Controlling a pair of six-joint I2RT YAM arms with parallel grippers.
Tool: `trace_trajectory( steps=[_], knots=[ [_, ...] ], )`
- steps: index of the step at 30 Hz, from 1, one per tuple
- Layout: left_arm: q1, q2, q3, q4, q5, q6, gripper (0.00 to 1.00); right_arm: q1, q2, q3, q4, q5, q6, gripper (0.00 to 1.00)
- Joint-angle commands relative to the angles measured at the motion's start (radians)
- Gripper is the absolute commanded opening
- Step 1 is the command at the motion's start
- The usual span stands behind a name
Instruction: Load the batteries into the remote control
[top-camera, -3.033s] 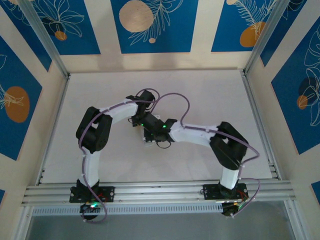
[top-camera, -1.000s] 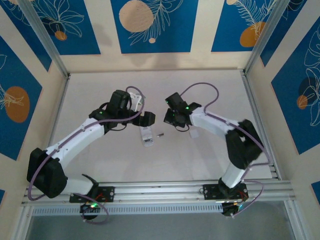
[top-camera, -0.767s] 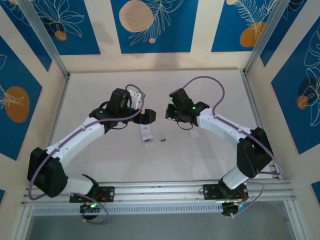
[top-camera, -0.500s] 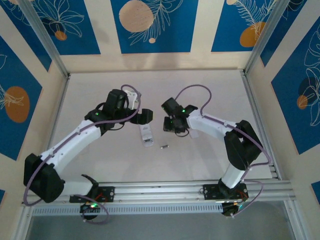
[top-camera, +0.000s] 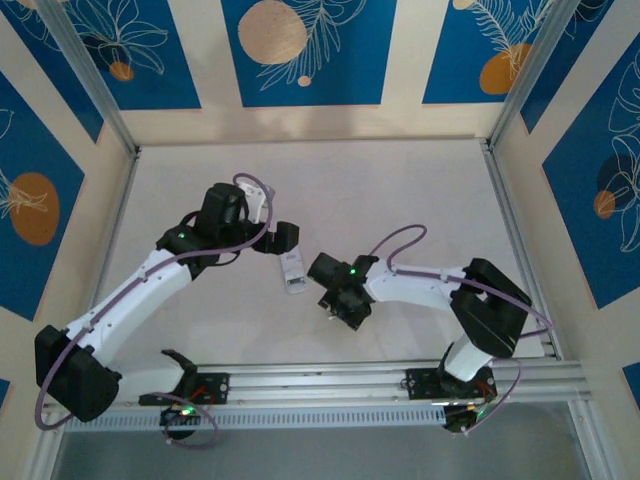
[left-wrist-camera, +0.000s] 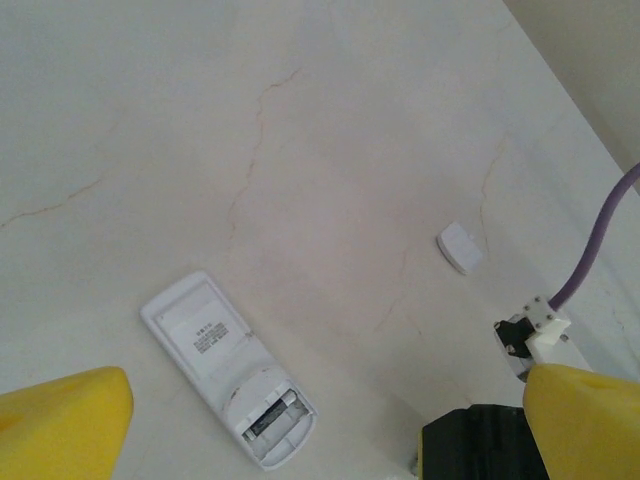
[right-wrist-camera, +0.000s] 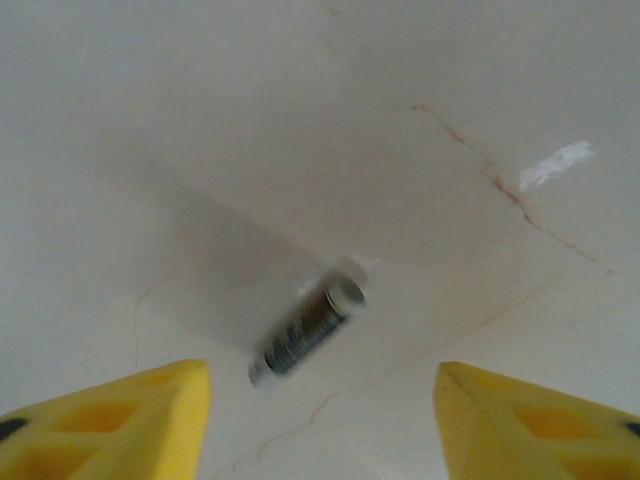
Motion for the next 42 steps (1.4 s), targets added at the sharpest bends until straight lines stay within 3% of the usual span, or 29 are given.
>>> trace_trajectory(
  steps=[1,4,13,17,22,24,25,31,37,42],
  knots=[
    [0.011,-0.025,-0.014,-0.022,-0.014,0.033,1.0,0.006,0.044,0.021,-0.001,0.012,0.108,0.53],
    [0.013,-0.03,-0.032,-0.018,-0.024,0.032,1.0,0.023,0.071,-0.016,0.068,-0.047,0.145,0.43],
    [0.012,-0.022,-0.055,0.014,0.006,0.013,1.0,0.029,0.072,-0.046,0.062,-0.047,0.193,0.09],
    [0.011,-0.055,-0.12,0.116,0.151,0.015,1.0,-0.041,-0.004,-0.036,0.095,-0.036,0.142,0.06],
    [-0.001,-0.131,-0.29,0.45,0.379,-0.03,1.0,-0.178,-0.177,0.015,0.115,0.015,0.079,0.06],
    [-0.018,-0.148,-0.328,0.538,0.423,0.032,0.97,-0.231,-0.24,0.037,0.131,0.016,0.061,0.06],
    [-0.037,-0.157,-0.338,0.565,0.44,0.11,0.9,-0.252,-0.269,0.053,0.135,0.018,0.047,0.06],
    [-0.205,-0.152,-0.27,0.44,0.273,0.676,0.76,-0.284,-0.353,0.151,0.114,0.044,-0.013,0.06],
    [-0.24,0.008,-0.176,0.468,0.182,0.817,0.5,-0.264,-0.389,0.149,0.163,0.036,-0.02,0.06],
    [-0.266,0.079,-0.174,0.591,0.086,0.799,0.42,-0.259,-0.403,0.137,0.194,0.014,-0.025,0.06]
  ],
)
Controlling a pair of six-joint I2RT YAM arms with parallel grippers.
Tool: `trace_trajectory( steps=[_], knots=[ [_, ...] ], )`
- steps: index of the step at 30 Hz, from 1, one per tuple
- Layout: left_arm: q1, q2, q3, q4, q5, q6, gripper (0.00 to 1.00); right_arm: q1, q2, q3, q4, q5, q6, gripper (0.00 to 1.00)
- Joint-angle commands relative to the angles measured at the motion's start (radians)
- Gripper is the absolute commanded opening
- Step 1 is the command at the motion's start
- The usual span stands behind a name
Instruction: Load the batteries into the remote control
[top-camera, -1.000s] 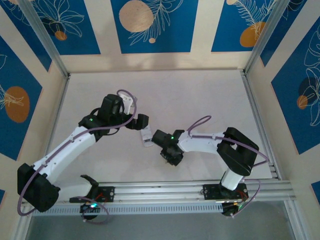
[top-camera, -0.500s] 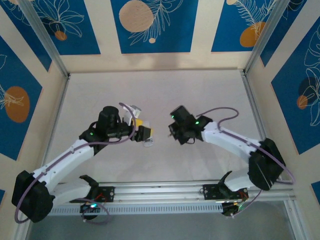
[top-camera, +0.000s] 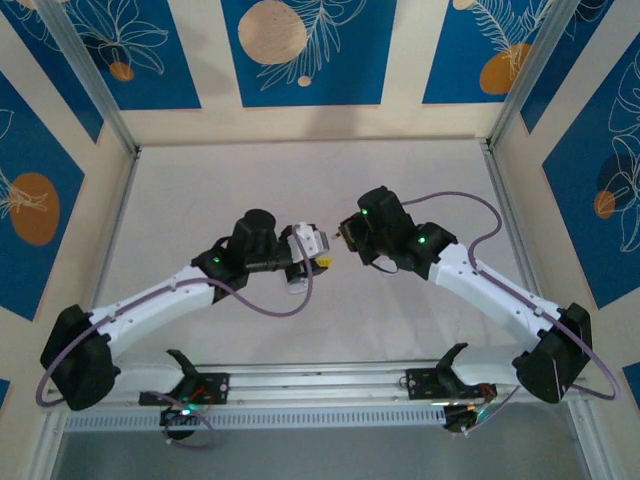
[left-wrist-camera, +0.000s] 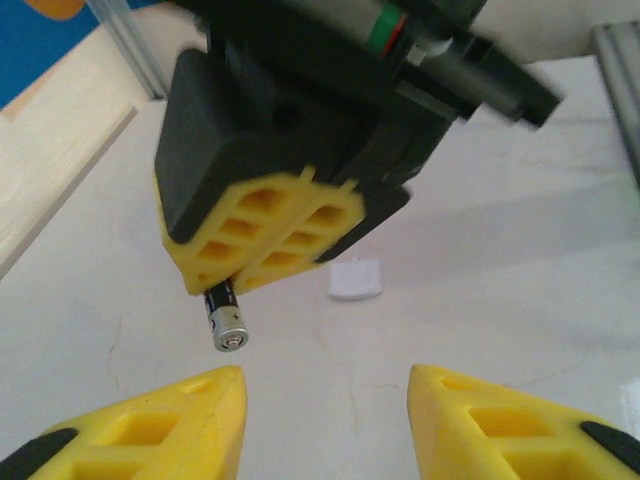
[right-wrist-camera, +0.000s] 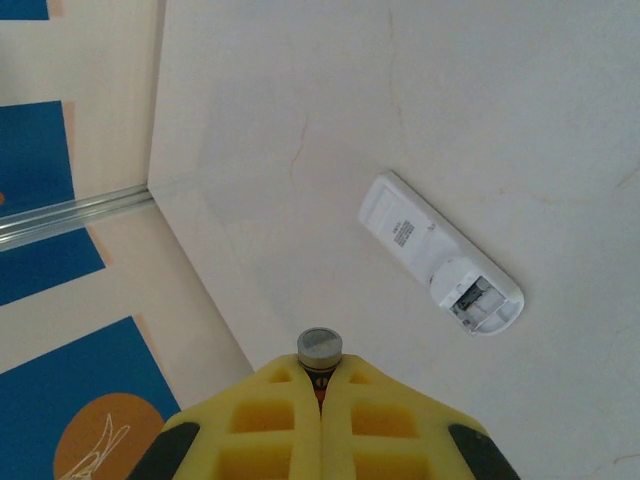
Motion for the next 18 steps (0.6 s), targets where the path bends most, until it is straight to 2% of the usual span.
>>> trace_trajectory(
  steps=[1,5,18],
  knots=[
    [-0.028,0.032,0.021,0.107,-0.107,0.046,0.41,0.01,-0.032,-0.013,0.026,-0.004,-0.019,0.06],
    [-0.036,0.056,0.018,0.167,-0.164,0.034,0.4,0.014,-0.043,-0.021,0.02,0.0,-0.022,0.06],
    [-0.036,0.089,0.045,0.195,-0.193,0.021,0.42,0.015,-0.053,-0.056,0.025,-0.014,-0.009,0.06]
  ],
)
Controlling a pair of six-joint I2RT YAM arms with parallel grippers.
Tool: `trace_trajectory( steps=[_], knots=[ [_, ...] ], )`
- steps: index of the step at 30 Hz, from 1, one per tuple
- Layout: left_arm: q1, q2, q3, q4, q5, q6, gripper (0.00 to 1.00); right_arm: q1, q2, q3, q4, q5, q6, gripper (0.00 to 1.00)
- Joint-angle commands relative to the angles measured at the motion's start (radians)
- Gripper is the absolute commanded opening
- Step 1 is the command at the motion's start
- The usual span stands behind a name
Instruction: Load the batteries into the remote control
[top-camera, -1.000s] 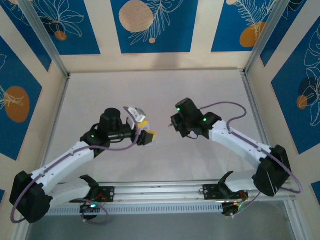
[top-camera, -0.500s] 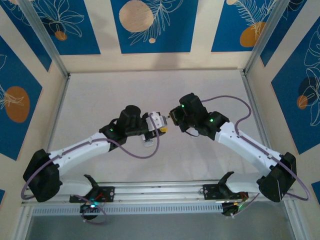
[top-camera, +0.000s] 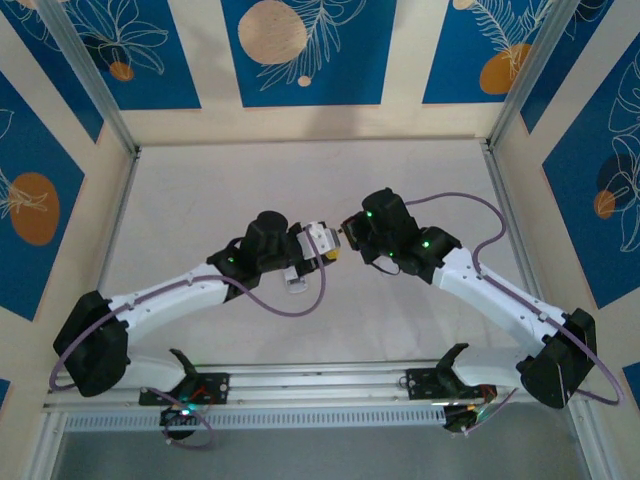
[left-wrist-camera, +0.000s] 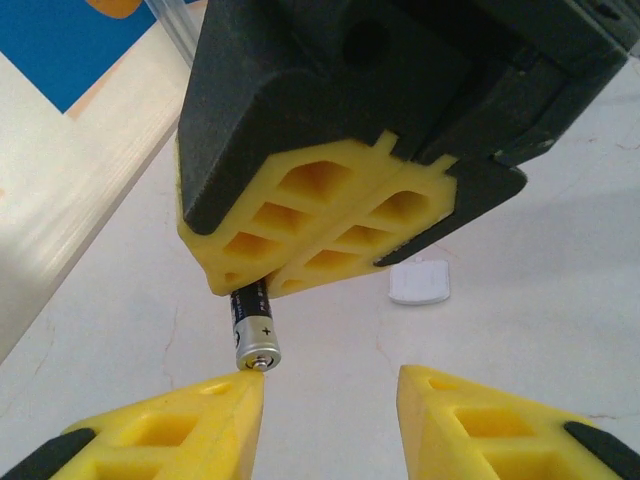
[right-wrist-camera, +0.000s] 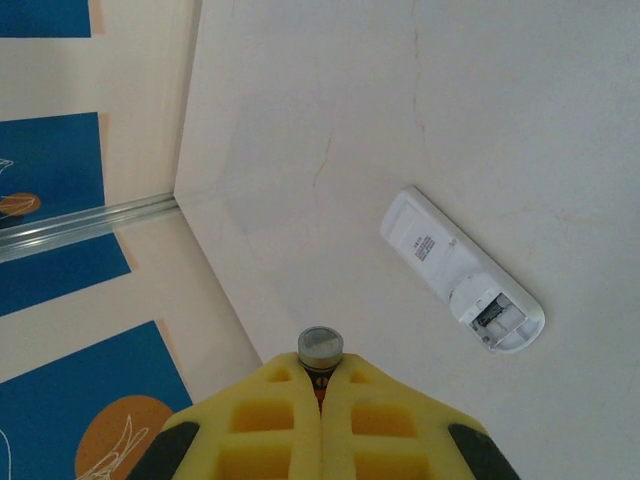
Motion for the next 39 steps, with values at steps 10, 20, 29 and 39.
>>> trace_trajectory(
  steps=[10,20,29,39],
  knots=[
    [-0.003,-0.003,0.033,0.09,-0.102,0.04,0.46,0.012,-0.037,-0.042,-0.044,-0.032,0.003,0.07],
    [-0.004,0.025,0.048,0.077,-0.055,0.027,0.38,0.012,-0.035,-0.03,-0.038,-0.037,-0.001,0.07],
    [-0.004,0.038,0.06,0.041,-0.053,0.037,0.2,0.014,-0.034,-0.021,-0.043,-0.041,-0.005,0.07],
    [0.019,0.045,0.089,-0.111,0.087,0.083,0.03,0.016,-0.041,-0.016,-0.053,-0.06,-0.017,0.09]
  ],
)
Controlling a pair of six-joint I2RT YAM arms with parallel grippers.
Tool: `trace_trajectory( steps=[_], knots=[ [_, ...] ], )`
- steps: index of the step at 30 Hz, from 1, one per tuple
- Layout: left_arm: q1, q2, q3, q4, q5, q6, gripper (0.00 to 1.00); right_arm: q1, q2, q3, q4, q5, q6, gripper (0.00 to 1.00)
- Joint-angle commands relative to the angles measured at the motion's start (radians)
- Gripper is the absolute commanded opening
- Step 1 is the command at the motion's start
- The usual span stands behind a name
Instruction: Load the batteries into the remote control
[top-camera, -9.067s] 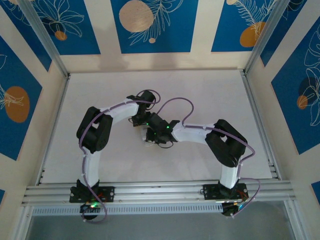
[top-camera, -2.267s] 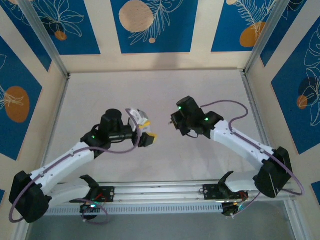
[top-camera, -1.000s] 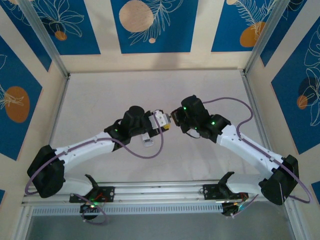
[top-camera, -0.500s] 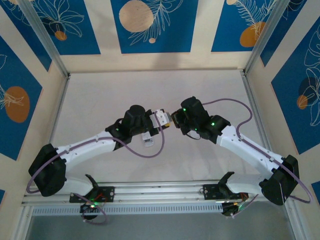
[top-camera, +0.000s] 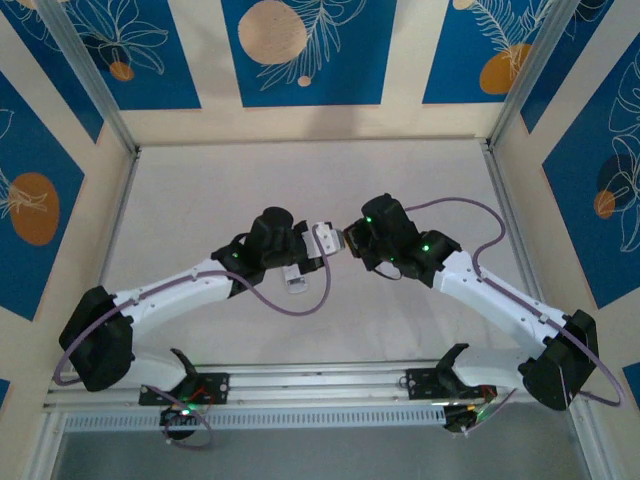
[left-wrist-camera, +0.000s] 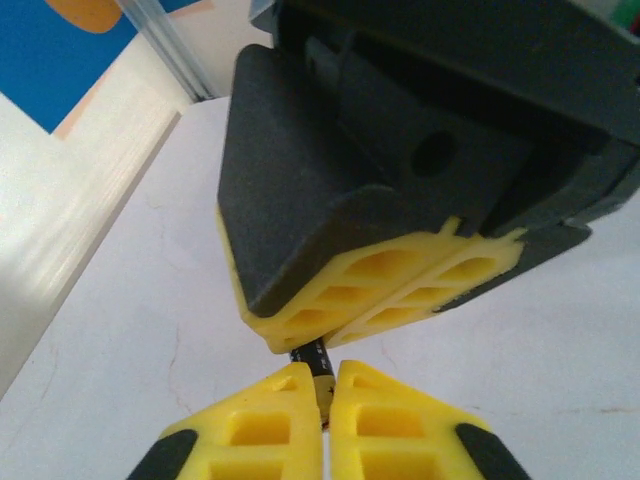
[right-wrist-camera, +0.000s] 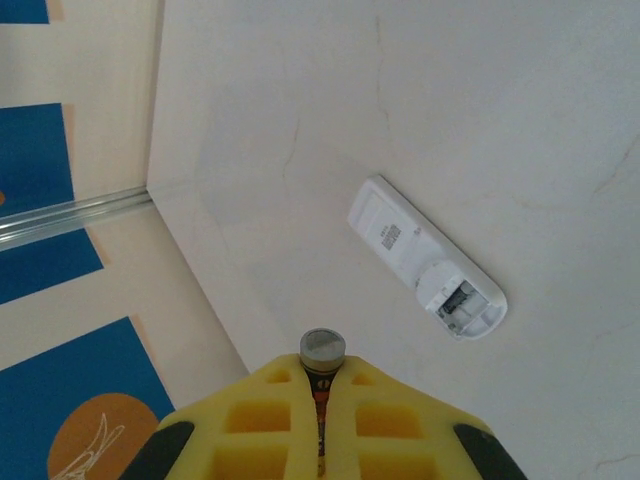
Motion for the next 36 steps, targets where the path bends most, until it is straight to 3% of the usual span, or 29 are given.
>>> trace_trajectory(
  steps=[1,3,6,9,16,20,26,30,36],
  knots=[
    [0.025,0.011,0.048,-0.084,0.06,0.011,0.02,0.006,-0.029,0.014,-0.022,-0.045,-0.023,0.1],
    [0.037,0.007,0.062,-0.107,0.05,0.006,0.0,0.008,-0.034,0.014,-0.027,-0.055,-0.032,0.15],
    [0.071,-0.013,0.065,-0.124,0.057,-0.005,0.0,-0.005,-0.036,0.025,-0.04,-0.086,-0.068,0.35],
    [0.12,-0.061,0.057,-0.206,0.093,0.026,0.0,-0.042,-0.052,0.046,-0.075,-0.119,-0.163,0.47],
    [0.211,-0.238,-0.026,-0.492,0.166,0.129,0.0,-0.195,-0.087,0.028,-0.137,-0.192,-0.449,0.6],
    [0.246,-0.238,-0.063,-0.645,0.266,0.129,0.0,-0.269,-0.078,-0.004,-0.111,-0.254,-0.518,0.69],
    [0.264,-0.192,-0.19,-0.427,0.294,0.007,0.0,-0.307,-0.049,-0.032,-0.056,-0.328,-0.558,0.74],
    [0.263,-0.103,-0.198,-0.394,0.312,0.018,0.0,-0.309,-0.046,-0.055,-0.017,-0.364,-0.556,0.76],
    [0.263,-0.016,-0.175,-0.336,0.237,0.015,0.0,-0.313,-0.056,-0.075,0.004,-0.368,-0.573,0.79]
  ],
)
